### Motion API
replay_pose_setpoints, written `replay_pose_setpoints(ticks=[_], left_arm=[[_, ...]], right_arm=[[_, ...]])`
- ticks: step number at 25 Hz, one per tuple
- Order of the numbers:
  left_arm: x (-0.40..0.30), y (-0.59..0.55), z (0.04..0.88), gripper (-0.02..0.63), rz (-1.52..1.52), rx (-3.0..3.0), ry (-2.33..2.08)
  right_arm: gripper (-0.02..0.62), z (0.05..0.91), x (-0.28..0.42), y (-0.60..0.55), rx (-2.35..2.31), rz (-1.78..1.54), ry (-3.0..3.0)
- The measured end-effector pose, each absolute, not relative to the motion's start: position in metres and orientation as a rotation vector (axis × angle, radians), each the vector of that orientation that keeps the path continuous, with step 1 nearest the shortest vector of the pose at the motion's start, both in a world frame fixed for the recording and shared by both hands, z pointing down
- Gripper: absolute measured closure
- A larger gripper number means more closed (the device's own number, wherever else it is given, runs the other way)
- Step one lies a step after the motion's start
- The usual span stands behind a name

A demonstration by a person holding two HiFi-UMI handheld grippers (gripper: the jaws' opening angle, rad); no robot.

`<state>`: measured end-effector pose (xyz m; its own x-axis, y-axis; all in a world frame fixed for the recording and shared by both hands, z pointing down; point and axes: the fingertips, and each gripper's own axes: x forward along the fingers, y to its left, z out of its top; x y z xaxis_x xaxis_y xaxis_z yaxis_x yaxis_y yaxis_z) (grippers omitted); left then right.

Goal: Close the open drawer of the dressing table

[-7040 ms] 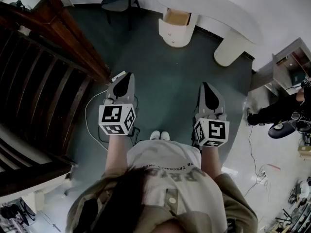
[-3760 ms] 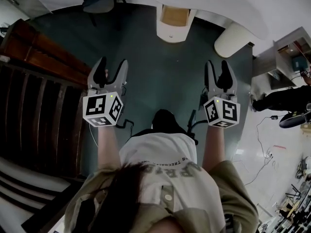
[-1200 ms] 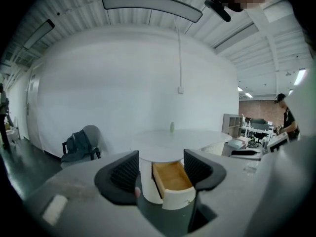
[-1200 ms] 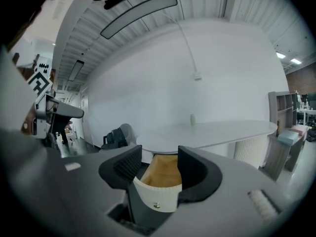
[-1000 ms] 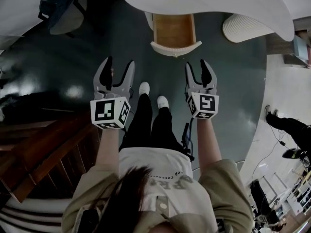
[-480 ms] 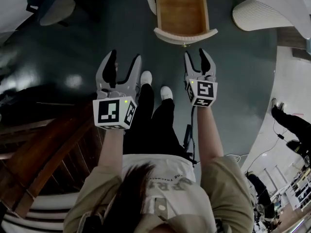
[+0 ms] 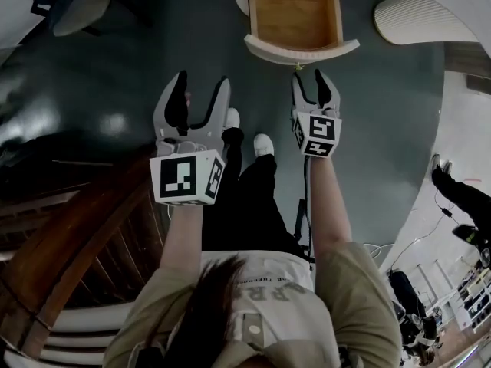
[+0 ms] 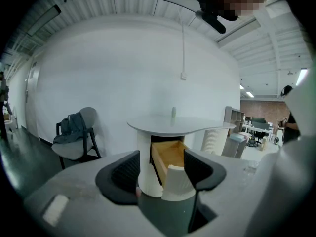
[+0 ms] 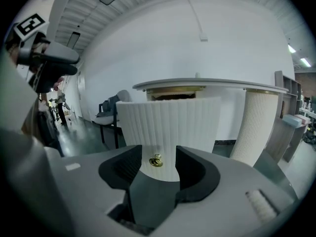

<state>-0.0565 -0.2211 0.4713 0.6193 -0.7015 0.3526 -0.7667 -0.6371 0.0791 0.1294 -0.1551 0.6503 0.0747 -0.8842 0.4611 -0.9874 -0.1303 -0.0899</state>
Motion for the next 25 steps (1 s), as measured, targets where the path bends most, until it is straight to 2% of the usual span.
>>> replay_pose_setpoints(ticks=[11, 17, 25], left_arm=[[-0.040, -0.229, 0.496, 0.315, 0.450, 2.612, -1.219], [-0.033, -0.236, 0.499, 0.305, 0.469, 2.610, -1.219], [-0.033, -0.243, 0.505, 0.295, 0.488, 2.607, -1.204]], right_arm=[[0.391, 0.697, 0.127, -0.171, 2.092, 0.669, -1.854], [0.466, 0.699, 0.127, -0.177, 2.098, 0.658, -1.851], [0.480, 0.698, 0.128, -0.186, 2.116, 0.670, -1.856]])
